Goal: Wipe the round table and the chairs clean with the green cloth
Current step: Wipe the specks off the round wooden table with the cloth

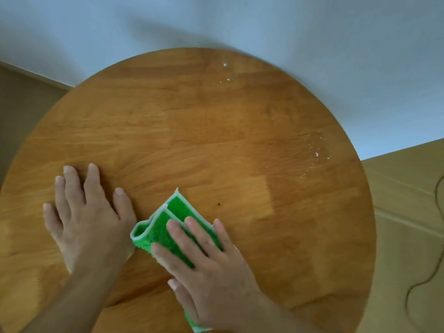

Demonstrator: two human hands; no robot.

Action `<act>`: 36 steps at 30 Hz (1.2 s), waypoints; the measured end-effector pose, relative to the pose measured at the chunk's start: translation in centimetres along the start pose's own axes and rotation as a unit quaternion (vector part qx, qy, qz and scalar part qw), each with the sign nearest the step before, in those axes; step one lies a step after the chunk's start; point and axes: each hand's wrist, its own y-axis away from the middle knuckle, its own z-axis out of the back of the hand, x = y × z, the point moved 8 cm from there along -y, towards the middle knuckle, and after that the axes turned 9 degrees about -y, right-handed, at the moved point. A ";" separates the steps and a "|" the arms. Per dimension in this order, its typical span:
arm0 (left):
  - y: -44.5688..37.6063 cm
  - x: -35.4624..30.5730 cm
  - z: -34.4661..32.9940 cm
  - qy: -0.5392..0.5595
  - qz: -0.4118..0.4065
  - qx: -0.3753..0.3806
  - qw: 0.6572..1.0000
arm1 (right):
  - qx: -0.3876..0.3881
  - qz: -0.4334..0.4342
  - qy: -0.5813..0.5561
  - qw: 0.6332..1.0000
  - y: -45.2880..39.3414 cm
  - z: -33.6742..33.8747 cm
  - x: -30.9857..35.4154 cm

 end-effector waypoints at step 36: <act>-0.1 0.0 -0.8 -0.062 0.005 0.016 0.998 | -0.144 -0.378 -0.017 0.914 2.7 8.3 -22.3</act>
